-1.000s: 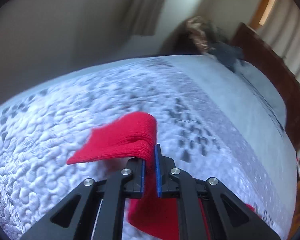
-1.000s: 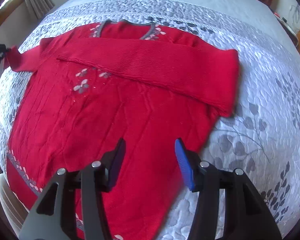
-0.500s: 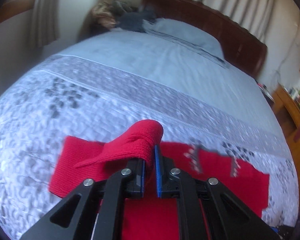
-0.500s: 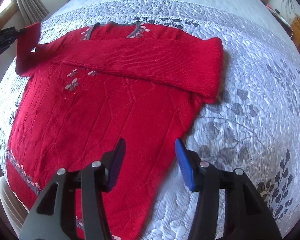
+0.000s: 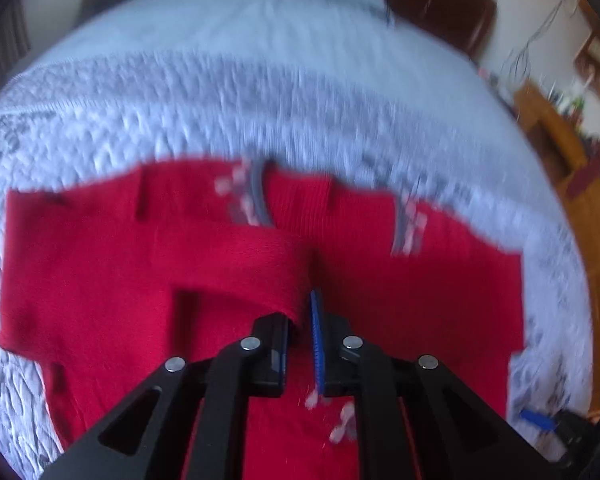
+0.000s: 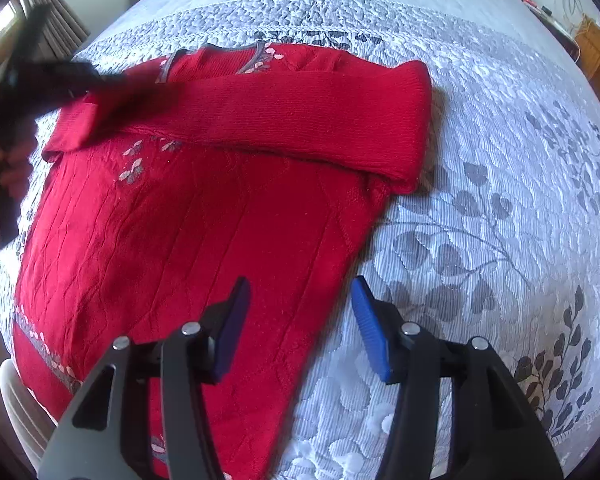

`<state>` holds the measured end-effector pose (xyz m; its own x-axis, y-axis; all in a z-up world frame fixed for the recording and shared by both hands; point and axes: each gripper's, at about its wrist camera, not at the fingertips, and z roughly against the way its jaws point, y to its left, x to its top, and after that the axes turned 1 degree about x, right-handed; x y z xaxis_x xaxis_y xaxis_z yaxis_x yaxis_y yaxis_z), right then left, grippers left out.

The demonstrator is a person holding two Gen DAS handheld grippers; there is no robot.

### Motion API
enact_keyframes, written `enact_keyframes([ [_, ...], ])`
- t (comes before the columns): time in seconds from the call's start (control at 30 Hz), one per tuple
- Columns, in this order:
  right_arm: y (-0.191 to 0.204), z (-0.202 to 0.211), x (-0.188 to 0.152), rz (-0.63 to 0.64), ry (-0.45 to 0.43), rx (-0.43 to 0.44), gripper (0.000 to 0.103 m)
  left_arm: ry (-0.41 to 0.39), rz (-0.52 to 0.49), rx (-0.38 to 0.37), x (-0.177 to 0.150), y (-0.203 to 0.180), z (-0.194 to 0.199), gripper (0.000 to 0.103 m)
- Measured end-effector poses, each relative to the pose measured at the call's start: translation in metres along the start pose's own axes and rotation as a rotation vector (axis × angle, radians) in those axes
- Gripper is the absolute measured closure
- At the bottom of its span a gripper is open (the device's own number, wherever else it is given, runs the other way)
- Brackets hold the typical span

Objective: Fold small clothes
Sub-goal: 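Fold the held sleeve across the sweater body with the left gripper, release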

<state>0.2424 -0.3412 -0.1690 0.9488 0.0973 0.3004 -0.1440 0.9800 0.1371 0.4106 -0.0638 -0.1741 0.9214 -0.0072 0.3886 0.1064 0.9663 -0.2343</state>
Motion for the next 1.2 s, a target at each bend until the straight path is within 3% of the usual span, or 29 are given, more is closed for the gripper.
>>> enact_keyframes([
  [0.03, 0.002, 0.000, 0.000, 0.007, 0.001, 0.000, 0.048, 0.026, 0.000, -0.019, -0.007, 0.002, -0.003, 0.093],
  [0.1, 0.005, 0.001, 0.001, 0.019, 0.001, -0.003, 0.048, 0.038, 0.005, -0.051, -0.020, 0.011, 0.008, 0.080],
  [0.13, 0.008, 0.002, 0.003, 0.023, 0.003, -0.004, 0.048, 0.035, 0.004, -0.057, -0.024, 0.016, 0.016, 0.060],
  [0.17, 0.010, 0.002, 0.005, 0.026, 0.001, 0.000, 0.048, 0.017, 0.003, -0.059, -0.031, 0.024, 0.030, 0.048],
  [0.3, 0.027, 0.006, 0.022, 0.039, -0.005, 0.044, 0.048, -0.035, 0.010, 0.010, -0.034, 0.067, 0.075, 0.045],
  [0.4, 0.048, 0.005, 0.039, 0.053, 0.001, 0.080, 0.048, -0.027, 0.054, 0.183, -0.020, 0.111, 0.082, 0.046],
  [0.47, 0.075, 0.004, 0.060, 0.083, 0.002, 0.112, 0.048, -0.013, 0.099, 0.232, -0.011, 0.139, 0.074, 0.047],
  [0.53, 0.102, 0.003, 0.079, 0.117, 0.006, 0.130, 0.048, 0.018, 0.129, 0.241, -0.003, 0.162, 0.058, 0.048],
  [0.63, 0.137, -0.002, 0.111, 0.159, 0.037, 0.175, 0.048, 0.133, 0.152, 0.243, -0.001, 0.189, 0.020, 0.055],
  [0.9, 0.224, -0.052, 0.188, 0.228, 0.133, 0.196, 0.048, 0.127, 0.138, 0.200, 0.002, 0.196, 0.013, 0.053],
  [1.2, 0.250, -0.118, 0.215, 0.163, 0.237, 0.163, 0.049, 0.153, 0.158, 0.127, -0.004, 0.209, 0.018, 0.053],
])
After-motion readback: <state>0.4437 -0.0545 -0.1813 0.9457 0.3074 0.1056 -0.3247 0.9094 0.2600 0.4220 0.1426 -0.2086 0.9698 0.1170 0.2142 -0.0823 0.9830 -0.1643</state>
